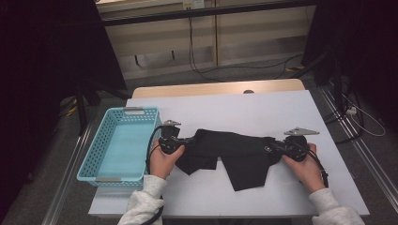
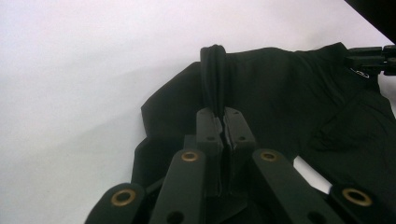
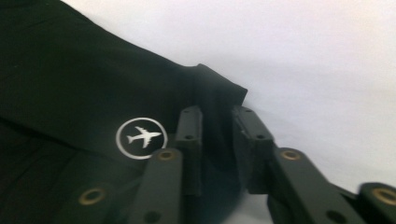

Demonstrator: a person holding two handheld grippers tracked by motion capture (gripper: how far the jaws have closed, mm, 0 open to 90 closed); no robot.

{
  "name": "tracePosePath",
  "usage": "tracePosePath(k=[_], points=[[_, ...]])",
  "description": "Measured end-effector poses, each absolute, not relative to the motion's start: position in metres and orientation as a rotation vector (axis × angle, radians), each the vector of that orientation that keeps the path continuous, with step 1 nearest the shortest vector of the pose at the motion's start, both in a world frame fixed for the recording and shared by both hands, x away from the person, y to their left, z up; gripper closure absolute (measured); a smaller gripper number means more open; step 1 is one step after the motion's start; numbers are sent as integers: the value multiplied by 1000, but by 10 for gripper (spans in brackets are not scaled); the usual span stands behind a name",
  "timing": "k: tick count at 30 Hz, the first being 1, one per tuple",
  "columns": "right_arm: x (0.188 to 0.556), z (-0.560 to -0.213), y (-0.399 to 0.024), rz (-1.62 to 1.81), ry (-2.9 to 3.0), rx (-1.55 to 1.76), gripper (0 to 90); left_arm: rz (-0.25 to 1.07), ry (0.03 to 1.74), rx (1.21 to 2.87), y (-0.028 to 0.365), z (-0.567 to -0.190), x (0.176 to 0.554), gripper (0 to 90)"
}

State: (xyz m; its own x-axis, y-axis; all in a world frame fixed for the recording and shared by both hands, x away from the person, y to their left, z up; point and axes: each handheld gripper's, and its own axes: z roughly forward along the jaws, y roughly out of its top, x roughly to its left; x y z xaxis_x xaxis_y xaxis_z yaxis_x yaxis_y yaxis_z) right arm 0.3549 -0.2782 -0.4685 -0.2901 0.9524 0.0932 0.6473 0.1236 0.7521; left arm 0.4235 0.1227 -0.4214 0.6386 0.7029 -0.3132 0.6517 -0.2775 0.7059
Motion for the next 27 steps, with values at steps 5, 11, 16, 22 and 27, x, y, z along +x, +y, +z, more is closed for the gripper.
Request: tracePosePath(k=[5, 11, 16, 22, 27], points=[[356, -470, -283, 1097, 2014, 1566, 851, 74, 1061, 1995, 123, -423, 424, 867], [356, -464, -287, 1148, 1994, 1490, 838, 86, 1078, 1971, 129, -419, 425, 868], [356, -457, -287, 1146, 1983, 1493, 663, 94, 1107, 1954, 135, -418, 426, 869], [356, -456, -292, 1103, 1964, 1553, 524, 98, 1122, 1960, 137, -420, 427, 868], [354, -467, -285, 997, 2030, 1513, 519, 96, 1121, 1967, 135, -421, 427, 869]])
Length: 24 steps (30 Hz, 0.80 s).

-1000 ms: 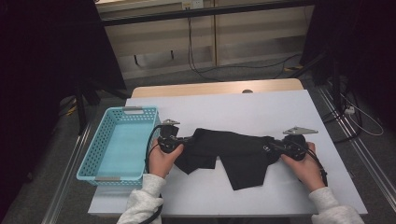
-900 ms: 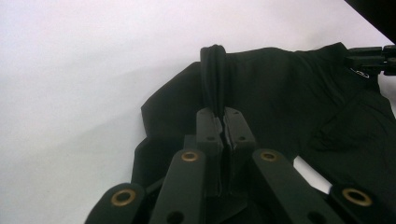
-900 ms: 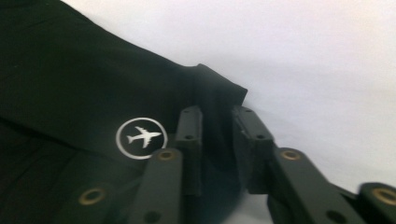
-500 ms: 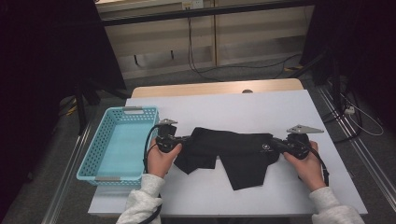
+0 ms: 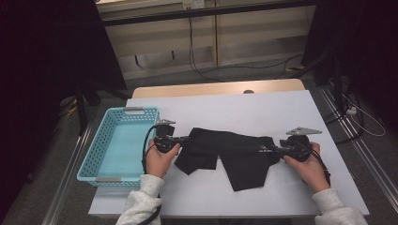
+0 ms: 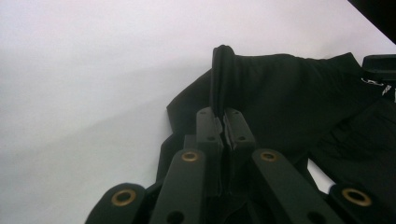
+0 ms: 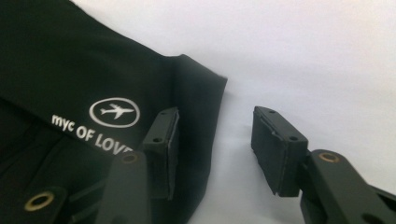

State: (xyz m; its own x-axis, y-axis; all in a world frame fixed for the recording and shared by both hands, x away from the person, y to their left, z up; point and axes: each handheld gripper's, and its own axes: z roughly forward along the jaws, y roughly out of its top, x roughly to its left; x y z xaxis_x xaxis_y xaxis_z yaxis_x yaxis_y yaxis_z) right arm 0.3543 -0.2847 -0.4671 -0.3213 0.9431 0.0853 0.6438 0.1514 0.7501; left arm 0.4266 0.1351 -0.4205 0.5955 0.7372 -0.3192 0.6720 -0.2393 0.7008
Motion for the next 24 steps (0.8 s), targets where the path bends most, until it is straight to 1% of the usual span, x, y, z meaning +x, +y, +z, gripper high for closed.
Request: tracePosePath(k=[1, 2, 5, 6, 7, 14, 21, 24], points=[[353, -467, -282, 994, 2029, 1518, 541, 97, 1124, 1966, 135, -421, 427, 868], [352, -467, -279, 988, 2037, 1507, 607, 95, 1124, 1965, 135, -421, 427, 868], [351, -467, -274, 1003, 2047, 1513, 734, 94, 1125, 1964, 135, -420, 426, 868], [351, -467, -273, 1021, 2053, 1537, 807, 95, 1123, 1964, 135, -420, 426, 868], [352, -467, -273, 1045, 2060, 1549, 841, 97, 1120, 1966, 134, -420, 426, 868], [351, -468, -284, 1189, 2009, 1593, 868, 88, 1100, 1959, 133, -417, 425, 869], [346, -436, -297, 1309, 1887, 1511, 870, 75, 1094, 1930, 134, -414, 425, 868], [345, -427, -299, 1327, 1865, 1469, 870, 75, 1079, 1924, 132, -410, 424, 869]])
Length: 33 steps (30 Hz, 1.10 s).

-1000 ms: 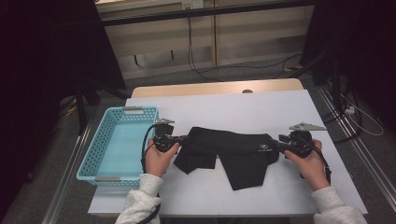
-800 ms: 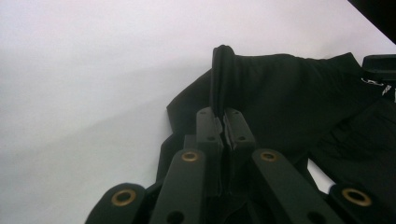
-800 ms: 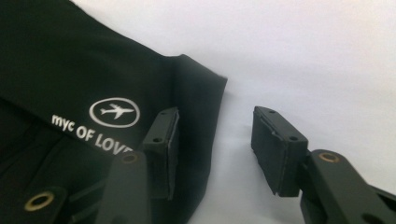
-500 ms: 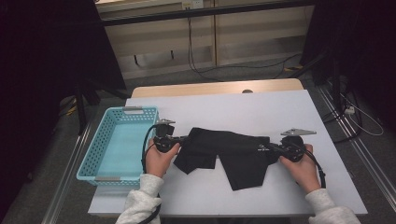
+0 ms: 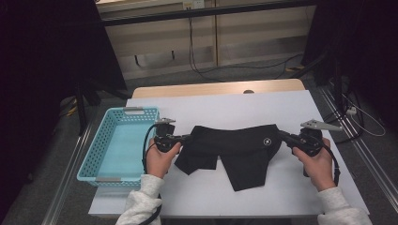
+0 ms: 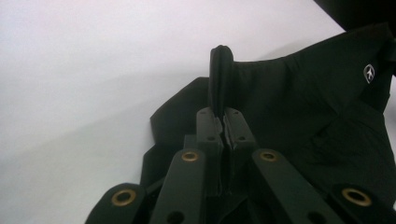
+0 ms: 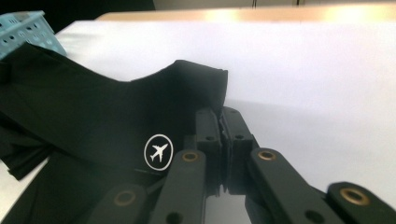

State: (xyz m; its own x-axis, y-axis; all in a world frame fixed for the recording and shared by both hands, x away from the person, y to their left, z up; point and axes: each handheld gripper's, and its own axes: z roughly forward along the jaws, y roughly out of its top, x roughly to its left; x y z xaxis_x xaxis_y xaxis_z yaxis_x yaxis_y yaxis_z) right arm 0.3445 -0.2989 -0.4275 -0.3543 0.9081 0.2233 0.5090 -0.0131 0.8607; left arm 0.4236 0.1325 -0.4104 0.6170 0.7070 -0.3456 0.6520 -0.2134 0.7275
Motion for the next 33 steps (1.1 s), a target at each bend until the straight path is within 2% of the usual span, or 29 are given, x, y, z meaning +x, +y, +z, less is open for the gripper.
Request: tracePosePath(k=[15, 27, 33], points=[[343, -391, -303, 1417, 1790, 1348, 869, 81, 1058, 1849, 133, -392, 432, 869], [349, -383, -303, 1403, 1782, 1324, 868, 124, 1053, 1813, 138, -371, 441, 869], [358, -356, -306, 1385, 1762, 1275, 868, 151, 1030, 1788, 136, -351, 447, 869]])
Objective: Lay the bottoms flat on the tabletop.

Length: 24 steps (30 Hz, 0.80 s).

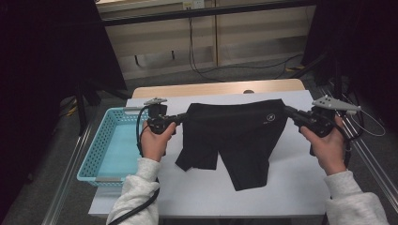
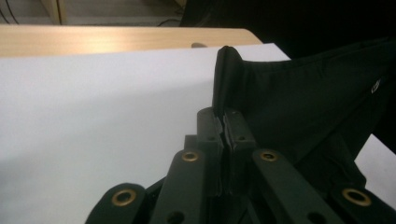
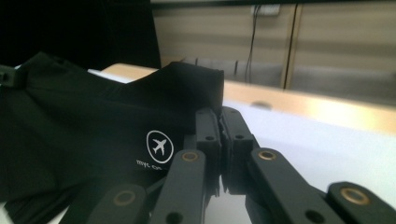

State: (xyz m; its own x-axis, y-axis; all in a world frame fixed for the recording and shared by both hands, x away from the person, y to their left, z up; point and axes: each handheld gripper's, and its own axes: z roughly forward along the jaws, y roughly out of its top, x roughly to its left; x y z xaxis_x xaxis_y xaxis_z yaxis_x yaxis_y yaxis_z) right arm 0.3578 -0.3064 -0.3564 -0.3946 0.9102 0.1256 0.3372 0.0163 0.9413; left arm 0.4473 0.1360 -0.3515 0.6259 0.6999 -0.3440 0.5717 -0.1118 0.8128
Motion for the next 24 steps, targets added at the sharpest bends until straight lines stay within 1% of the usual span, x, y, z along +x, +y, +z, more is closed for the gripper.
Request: tracePosePath(k=[3, 6, 15, 24], points=[[364, -338, -309, 1388, 1736, 1250, 867, 152, 1028, 1768, 133, -347, 451, 869], [368, -335, -307, 1368, 1749, 1243, 866, 152, 1046, 1772, 132, -350, 456, 869], [372, -373, -300, 1351, 1805, 1284, 864, 131, 1083, 1795, 134, -370, 457, 869], [372, -387, -297, 1342, 1826, 1291, 862, 129, 1079, 1824, 128, -374, 460, 869]])
